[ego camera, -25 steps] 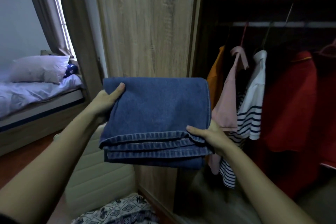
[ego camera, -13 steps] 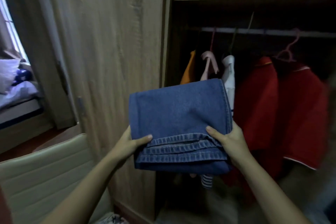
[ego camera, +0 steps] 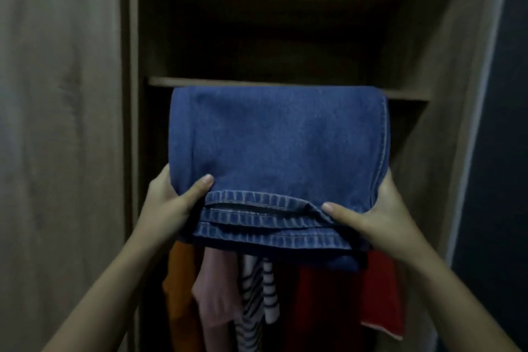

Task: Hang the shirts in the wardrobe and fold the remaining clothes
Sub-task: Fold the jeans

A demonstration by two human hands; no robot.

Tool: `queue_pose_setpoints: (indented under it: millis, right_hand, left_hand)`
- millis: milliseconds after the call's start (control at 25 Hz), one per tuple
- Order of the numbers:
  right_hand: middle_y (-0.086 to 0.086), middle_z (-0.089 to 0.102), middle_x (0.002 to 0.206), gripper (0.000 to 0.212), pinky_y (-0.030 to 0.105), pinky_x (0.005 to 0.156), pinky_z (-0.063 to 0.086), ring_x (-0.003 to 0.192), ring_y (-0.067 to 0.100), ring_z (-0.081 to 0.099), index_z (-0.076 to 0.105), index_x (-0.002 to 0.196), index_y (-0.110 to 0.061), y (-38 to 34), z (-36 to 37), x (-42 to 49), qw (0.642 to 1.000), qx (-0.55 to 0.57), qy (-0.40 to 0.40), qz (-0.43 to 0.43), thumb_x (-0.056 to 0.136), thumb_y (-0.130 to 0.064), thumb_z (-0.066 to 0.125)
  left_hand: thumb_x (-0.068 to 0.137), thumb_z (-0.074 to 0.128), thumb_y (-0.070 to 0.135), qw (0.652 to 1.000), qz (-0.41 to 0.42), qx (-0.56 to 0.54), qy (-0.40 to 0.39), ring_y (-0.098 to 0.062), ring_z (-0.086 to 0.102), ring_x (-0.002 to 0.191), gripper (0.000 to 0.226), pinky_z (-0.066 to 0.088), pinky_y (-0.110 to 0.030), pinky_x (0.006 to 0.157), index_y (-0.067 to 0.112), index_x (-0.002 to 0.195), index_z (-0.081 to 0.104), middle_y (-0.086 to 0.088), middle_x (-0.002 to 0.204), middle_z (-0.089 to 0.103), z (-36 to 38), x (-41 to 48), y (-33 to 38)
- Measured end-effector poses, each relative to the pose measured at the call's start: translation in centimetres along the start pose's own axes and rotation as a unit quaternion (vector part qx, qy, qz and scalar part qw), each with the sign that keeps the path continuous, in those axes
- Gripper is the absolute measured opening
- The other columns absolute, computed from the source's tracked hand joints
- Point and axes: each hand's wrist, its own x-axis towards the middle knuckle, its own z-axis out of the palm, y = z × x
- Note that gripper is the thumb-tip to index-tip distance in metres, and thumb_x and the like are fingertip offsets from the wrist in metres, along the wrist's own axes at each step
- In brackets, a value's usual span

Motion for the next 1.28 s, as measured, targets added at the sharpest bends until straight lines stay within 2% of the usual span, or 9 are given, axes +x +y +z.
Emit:
queue_pose_setpoints:
  millis: [160,520,640,760,880,960,1040,1160,1280]
  right_hand:
    - [-0.034,0.04,0.115,0.078,-0.007,0.079,0.037,0.093,-0.033,0.045,0.025,0.128,-0.034,-2.2,-4.2,7.5,0.998,-0.019,-0.008,-0.052,0.076,0.001,0.071]
    - [0.006,0.035,0.15,0.117,0.02,0.097,0.029,0.134,0.022,0.038,-0.003,0.15,-0.02,-4.0,-8.8,24.9,0.98,-0.174,0.101,0.001,0.07,-0.017,0.081]
    - [0.008,0.04,0.147,0.074,0.032,0.104,0.037,0.13,0.026,0.044,0.033,0.144,-0.025,-1.4,-9.0,26.8,0.959,-0.27,0.039,0.074,0.079,-0.033,0.069]
    - [0.003,0.033,0.151,0.044,0.048,0.108,0.034,0.133,0.025,0.04,0.047,0.133,-0.038,-1.9,-9.2,25.9,0.913,-0.401,-0.059,0.052,0.09,-0.049,0.047]
    - [-0.005,0.038,0.149,0.069,0.043,0.115,0.022,0.137,0.016,0.035,0.037,0.139,-0.038,-3.7,-8.8,22.8,0.9,-0.394,-0.172,-0.065,0.081,-0.074,0.03]
    - [-0.005,0.027,0.153,0.095,0.043,0.117,0.015,0.14,0.015,0.026,0.014,0.147,-0.037,-4.4,-8.3,21.0,0.823,-0.519,-0.203,-0.11,0.068,-0.083,0.037]
    - [-0.002,0.028,0.152,0.089,0.038,0.112,0.025,0.136,0.017,0.033,0.003,0.148,-0.036,-4.0,-8.6,20.8,0.755,-0.605,-0.173,-0.185,0.079,-0.063,0.052]
    - [-0.005,0.044,0.143,0.073,0.037,0.097,0.042,0.123,0.018,0.049,0.008,0.146,-0.043,-4.8,-10.3,23.2,0.77,-0.589,-0.145,-0.199,0.089,-0.041,0.054]
    - [-0.001,0.047,0.141,0.07,0.035,0.093,0.042,0.12,0.019,0.051,0.007,0.145,-0.047,-4.1,-12.4,25.4,0.764,-0.61,-0.154,-0.141,0.092,-0.033,0.051]
  left_hand:
    - [0.084,0.065,0.013,0.997,0.062,-0.024,-0.039,-0.01,0.069,0.093,0.035,0.053,-0.024,0.075,0.014,0.118,0.057,0.001,0.104,0.07,3.8,7.4,4.5]
    - [0.071,0.076,0.031,0.983,0.031,0.181,0.028,-0.028,0.066,0.093,0.031,0.053,-0.04,0.086,0.013,0.095,0.068,-0.01,0.096,0.071,12.9,26.2,7.1]
    - [0.08,0.065,0.042,0.877,0.053,0.471,0.075,-0.031,0.057,0.107,0.048,0.046,-0.037,0.084,0.016,0.12,0.058,-0.012,0.117,0.062,14.6,26.2,6.6]
    - [0.085,0.046,0.064,0.849,0.169,0.491,-0.095,-0.02,0.058,0.109,0.052,0.047,-0.036,0.093,0.03,0.122,0.059,-0.001,0.124,0.062,13.7,25.2,8.2]
    - [0.058,0.035,0.092,0.734,0.217,0.585,-0.266,-0.014,0.043,0.128,0.102,0.033,-0.037,0.108,0.038,0.144,0.026,0.009,0.146,0.038,10.9,22.5,8.8]
    - [0.065,0.051,0.081,0.652,0.29,0.658,-0.242,-0.013,0.024,0.139,0.109,0.017,-0.037,0.115,0.035,0.147,-0.005,0.01,0.156,0.014,9.4,21.1,8.0]
    - [0.08,0.061,0.053,0.668,0.333,0.627,-0.223,-0.015,0.024,0.14,0.093,0.015,-0.026,0.113,0.033,0.143,-0.004,0.003,0.156,0.018,8.7,21.0,7.4]
    - [0.086,0.056,0.04,0.735,0.377,0.527,-0.2,-0.019,0.042,0.132,0.068,0.026,-0.021,0.105,0.033,0.143,0.019,-0.003,0.147,0.04,9.4,22.2,8.7]
    - [0.088,0.059,0.032,0.723,0.39,0.54,-0.185,-0.02,0.046,0.129,0.063,0.035,-0.03,0.105,0.029,0.144,0.031,-0.003,0.144,0.045,13.1,24.4,9.3]
